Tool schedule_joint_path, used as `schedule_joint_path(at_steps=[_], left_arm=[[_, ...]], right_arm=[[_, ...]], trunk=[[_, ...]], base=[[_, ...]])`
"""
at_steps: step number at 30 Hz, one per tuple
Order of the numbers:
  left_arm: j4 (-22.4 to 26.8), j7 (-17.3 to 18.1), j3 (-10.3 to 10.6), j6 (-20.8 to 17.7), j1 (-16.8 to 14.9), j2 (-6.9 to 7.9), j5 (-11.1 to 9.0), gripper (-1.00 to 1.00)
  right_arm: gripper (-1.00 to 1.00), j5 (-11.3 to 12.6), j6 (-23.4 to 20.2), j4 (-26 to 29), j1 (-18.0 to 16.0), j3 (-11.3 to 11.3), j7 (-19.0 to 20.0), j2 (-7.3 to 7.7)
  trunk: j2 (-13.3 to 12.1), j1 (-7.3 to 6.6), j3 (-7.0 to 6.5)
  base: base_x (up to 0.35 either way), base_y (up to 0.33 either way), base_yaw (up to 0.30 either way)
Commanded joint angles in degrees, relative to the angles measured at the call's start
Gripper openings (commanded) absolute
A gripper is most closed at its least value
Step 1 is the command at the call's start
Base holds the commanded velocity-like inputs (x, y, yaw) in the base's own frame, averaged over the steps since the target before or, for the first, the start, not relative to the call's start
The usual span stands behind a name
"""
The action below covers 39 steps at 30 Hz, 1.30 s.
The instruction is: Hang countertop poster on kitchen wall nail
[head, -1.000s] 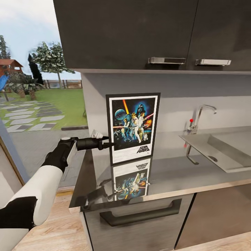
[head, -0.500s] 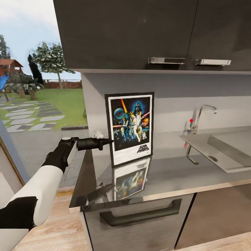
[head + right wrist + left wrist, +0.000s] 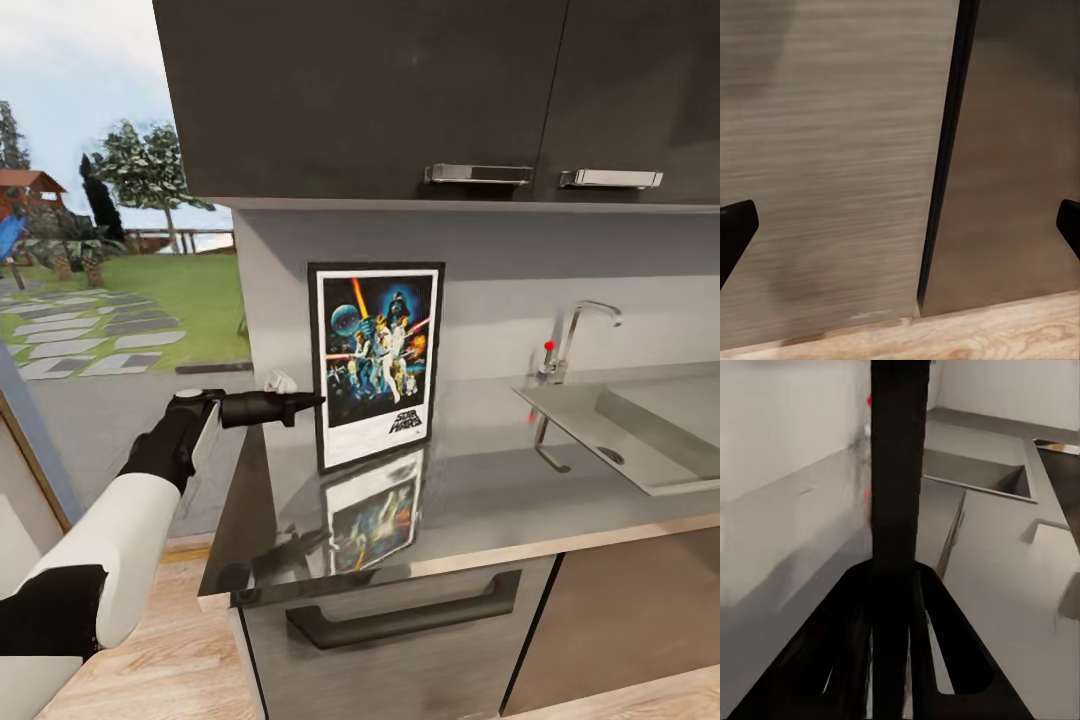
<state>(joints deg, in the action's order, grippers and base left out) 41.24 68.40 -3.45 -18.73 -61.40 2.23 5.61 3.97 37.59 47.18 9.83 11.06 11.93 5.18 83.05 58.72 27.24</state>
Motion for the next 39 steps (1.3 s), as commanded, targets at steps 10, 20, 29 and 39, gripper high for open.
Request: schedule_joint_path(at_steps=[10, 20, 29, 39], left_arm=[[8.1, 0.8, -1.1, -1.2, 0.0, 0.05, 0.2, -1.0], [8.8, 0.8, -1.3, -1.2, 0.0, 0.05, 0.0, -1.0], [9.0, 0.9, -1.4, -1.2, 0.0, 0.05, -0.2, -1.0], [8.4, 1.5, -1.3, -1.2, 0.0, 0.0, -1.2, -1.0]], right_arm=[[1.0, 0.5, 0.0, 0.1, 0.0, 0.1, 0.5, 0.05], [1.0, 0.5, 0.0, 0.1, 0.0, 0.1, 0.5, 0.1], [1.0, 0.5, 0.0, 0.2, 0.0, 0.1, 0.5, 0.1], [1.0, 0.4, 0.0, 0.2, 0.0, 0.1, 0.5, 0.25]], trunk=[[0.0, 0.0, 0.05], [0.0, 0.0, 0.05], [0.0, 0.0, 0.05], [0.0, 0.0, 0.05]], base=[[0.0, 0.0, 0.0], [-0.003, 0.0, 0.0], [-0.259, 0.0, 0.0], [-0.336, 0.0, 0.0]])
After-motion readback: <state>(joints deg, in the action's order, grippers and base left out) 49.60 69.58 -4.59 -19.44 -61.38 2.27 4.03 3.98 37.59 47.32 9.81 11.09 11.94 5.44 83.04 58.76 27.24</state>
